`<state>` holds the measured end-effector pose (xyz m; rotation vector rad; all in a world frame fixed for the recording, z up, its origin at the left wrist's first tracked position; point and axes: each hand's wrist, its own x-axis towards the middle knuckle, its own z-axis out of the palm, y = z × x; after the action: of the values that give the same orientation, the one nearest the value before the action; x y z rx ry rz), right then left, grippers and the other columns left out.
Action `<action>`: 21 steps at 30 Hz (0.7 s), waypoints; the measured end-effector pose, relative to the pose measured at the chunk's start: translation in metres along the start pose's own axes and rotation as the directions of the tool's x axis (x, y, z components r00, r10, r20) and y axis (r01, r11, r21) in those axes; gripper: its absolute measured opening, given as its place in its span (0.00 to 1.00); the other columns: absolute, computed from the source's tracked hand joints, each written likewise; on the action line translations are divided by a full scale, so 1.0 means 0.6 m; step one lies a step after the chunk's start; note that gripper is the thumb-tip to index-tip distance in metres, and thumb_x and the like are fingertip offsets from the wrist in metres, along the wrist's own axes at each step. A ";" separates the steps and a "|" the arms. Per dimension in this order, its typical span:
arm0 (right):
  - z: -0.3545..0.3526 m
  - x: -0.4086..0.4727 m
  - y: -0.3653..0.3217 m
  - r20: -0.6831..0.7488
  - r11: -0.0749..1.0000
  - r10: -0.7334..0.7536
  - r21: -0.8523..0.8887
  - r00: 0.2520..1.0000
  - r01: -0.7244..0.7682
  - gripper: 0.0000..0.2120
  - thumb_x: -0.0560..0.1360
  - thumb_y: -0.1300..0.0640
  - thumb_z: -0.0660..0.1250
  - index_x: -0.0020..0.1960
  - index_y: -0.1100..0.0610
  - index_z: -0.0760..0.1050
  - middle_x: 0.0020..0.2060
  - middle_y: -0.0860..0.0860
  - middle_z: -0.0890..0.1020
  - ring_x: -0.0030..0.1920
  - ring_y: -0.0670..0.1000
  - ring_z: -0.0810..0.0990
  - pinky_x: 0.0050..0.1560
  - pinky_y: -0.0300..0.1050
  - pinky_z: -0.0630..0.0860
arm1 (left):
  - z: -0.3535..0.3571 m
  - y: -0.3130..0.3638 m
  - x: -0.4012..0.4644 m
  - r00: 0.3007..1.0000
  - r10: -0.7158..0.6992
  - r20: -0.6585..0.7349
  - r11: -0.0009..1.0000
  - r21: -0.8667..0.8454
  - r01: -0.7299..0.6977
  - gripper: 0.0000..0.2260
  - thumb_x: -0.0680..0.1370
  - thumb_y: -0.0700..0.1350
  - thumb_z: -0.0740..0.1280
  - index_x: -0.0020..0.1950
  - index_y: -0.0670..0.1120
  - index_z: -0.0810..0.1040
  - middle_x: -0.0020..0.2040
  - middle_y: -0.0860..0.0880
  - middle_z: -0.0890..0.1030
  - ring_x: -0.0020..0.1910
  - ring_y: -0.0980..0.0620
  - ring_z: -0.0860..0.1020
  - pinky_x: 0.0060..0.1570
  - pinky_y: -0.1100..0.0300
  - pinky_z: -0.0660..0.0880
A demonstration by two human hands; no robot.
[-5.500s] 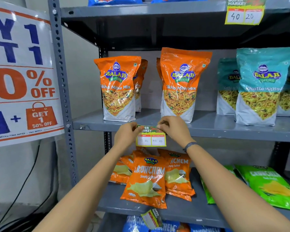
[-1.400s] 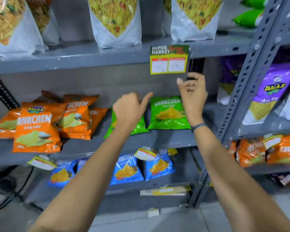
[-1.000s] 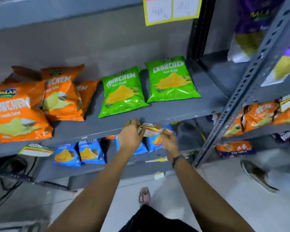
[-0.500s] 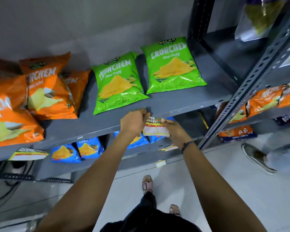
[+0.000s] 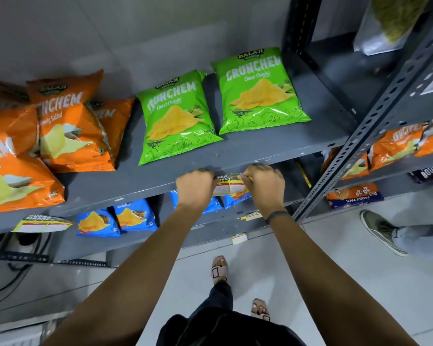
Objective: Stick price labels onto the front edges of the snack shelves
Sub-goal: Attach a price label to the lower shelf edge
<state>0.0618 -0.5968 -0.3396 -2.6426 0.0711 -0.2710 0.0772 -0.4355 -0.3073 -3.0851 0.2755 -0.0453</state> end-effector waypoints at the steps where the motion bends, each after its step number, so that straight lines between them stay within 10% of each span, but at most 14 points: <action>1: -0.003 0.002 0.000 -0.006 0.999 -0.024 -0.034 1.000 0.024 0.08 0.73 0.52 0.67 0.41 0.57 0.78 0.41 0.56 0.84 0.47 0.59 0.79 0.47 0.50 0.71 | 0.000 0.001 0.000 1.000 -0.004 0.003 1.000 0.001 0.004 0.13 0.77 0.52 0.63 0.44 0.44 0.79 0.43 0.44 0.84 0.44 0.40 0.81 0.35 0.60 0.67; 21: -0.033 -0.001 -0.025 -0.086 1.000 0.016 0.012 0.996 -0.015 0.08 0.72 0.52 0.68 0.46 0.56 0.73 0.45 0.56 0.79 0.51 0.59 0.76 0.48 0.54 0.74 | -0.015 0.009 0.022 0.994 -0.089 -0.060 0.994 -0.073 0.084 0.24 0.71 0.66 0.64 0.38 0.44 0.79 0.37 0.42 0.83 0.38 0.40 0.81 0.34 0.60 0.66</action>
<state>0.0573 -0.5924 -0.3156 -2.6173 0.1175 -0.3786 0.0892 -0.4435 -0.2984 -3.1687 0.1487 -0.1393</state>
